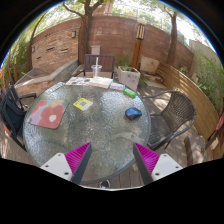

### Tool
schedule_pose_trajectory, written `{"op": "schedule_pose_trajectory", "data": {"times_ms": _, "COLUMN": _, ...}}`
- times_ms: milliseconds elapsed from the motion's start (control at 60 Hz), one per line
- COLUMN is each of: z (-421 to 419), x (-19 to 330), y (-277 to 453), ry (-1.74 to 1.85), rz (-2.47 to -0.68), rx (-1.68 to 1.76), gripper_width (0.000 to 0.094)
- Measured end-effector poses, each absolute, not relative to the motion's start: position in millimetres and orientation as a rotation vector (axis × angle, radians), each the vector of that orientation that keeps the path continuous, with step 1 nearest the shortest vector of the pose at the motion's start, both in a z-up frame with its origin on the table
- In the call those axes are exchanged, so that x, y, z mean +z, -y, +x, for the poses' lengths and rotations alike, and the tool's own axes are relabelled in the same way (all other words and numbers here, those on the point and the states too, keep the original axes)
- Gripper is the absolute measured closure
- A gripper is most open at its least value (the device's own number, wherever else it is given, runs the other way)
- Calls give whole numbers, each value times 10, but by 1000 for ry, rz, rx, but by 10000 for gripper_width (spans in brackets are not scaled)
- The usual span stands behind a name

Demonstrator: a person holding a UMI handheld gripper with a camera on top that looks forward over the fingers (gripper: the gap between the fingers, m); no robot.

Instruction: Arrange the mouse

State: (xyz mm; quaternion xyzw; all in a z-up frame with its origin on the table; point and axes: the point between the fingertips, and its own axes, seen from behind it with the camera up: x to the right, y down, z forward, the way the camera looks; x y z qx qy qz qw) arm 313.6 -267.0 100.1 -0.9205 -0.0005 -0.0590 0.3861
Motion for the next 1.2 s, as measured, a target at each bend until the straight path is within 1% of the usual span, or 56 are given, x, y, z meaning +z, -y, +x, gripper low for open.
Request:
{"op": "schedule_pose_trajectory", "data": {"times_ms": 67, "z": 3376, "x": 723, "y": 2337, "ry": 3, "rz": -2321, "rx": -143, "gripper_width": 83}}
{"op": "schedule_pose_trajectory", "data": {"times_ms": 200, "z": 3764, "x": 337, "y": 1515, "ry": -21, "rz": -2278, "rx": -114, "gripper_width": 82}}
{"op": "schedule_pose_trajectory", "data": {"times_ms": 350, "z": 4026, "x": 12, "y": 836, "ry": -78, "rz": -2283, "rx": -77, "gripper_width": 83}}
{"op": "schedule_pose_trajectory", "data": {"times_ms": 450, "z": 4147, "x": -101, "y": 537, "ry": -137, "rz": -2293, "rx": -49, "gripper_width": 80}}
{"op": "schedule_pose_trajectory", "data": {"times_ms": 550, "z": 4214, "x": -81, "y": 244, "ry": -167, "rz": -2278, "rx": -26, "gripper_width": 92}}
{"op": "schedule_pose_trajectory", "data": {"times_ms": 633, "z": 4248, "x": -101, "y": 83, "ry": -187, "rz": -2276, "rx": -28, "gripper_width": 126}}
{"op": "schedule_pose_trajectory", "data": {"times_ms": 683, "z": 4287, "x": -100, "y": -9, "ry": -201, "rz": -2276, "rx": -43, "gripper_width": 182}}
{"op": "schedule_pose_trajectory", "data": {"times_ms": 733, "z": 4318, "x": -132, "y": -52, "ry": -204, "rz": -2281, "rx": -74, "gripper_width": 293}}
{"op": "schedule_pose_trajectory", "data": {"times_ms": 767, "z": 4402, "x": -120, "y": -67, "ry": -207, "rz": -2284, "rx": -111, "gripper_width": 403}}
{"op": "schedule_pose_trajectory", "data": {"times_ms": 783, "z": 4393, "x": -125, "y": -70, "ry": -209, "rz": -2285, "rx": -113, "gripper_width": 427}}
{"op": "schedule_pose_trajectory", "data": {"times_ms": 833, "z": 4379, "x": -129, "y": -77, "ry": -214, "rz": -2282, "rx": -112, "gripper_width": 443}}
{"op": "schedule_pose_trajectory", "data": {"times_ms": 900, "z": 4397, "x": -119, "y": -82, "ry": -200, "rz": -2282, "rx": -127, "gripper_width": 502}}
{"op": "schedule_pose_trajectory", "data": {"times_ms": 1050, "z": 4436, "x": -75, "y": -42, "ry": -197, "rz": -2298, "rx": -194, "gripper_width": 596}}
{"op": "schedule_pose_trajectory", "data": {"times_ms": 1100, "z": 4473, "x": 7, "y": -23, "ry": -221, "rz": -2282, "rx": -219, "gripper_width": 596}}
{"op": "schedule_pose_trajectory", "data": {"times_ms": 1133, "z": 4498, "x": 122, "y": -15, "ry": -238, "rz": -2266, "rx": -233, "gripper_width": 596}}
{"op": "schedule_pose_trajectory", "data": {"times_ms": 1200, "z": 4494, "x": 561, "y": -34, "ry": -287, "rz": -2191, "rx": -245, "gripper_width": 596}}
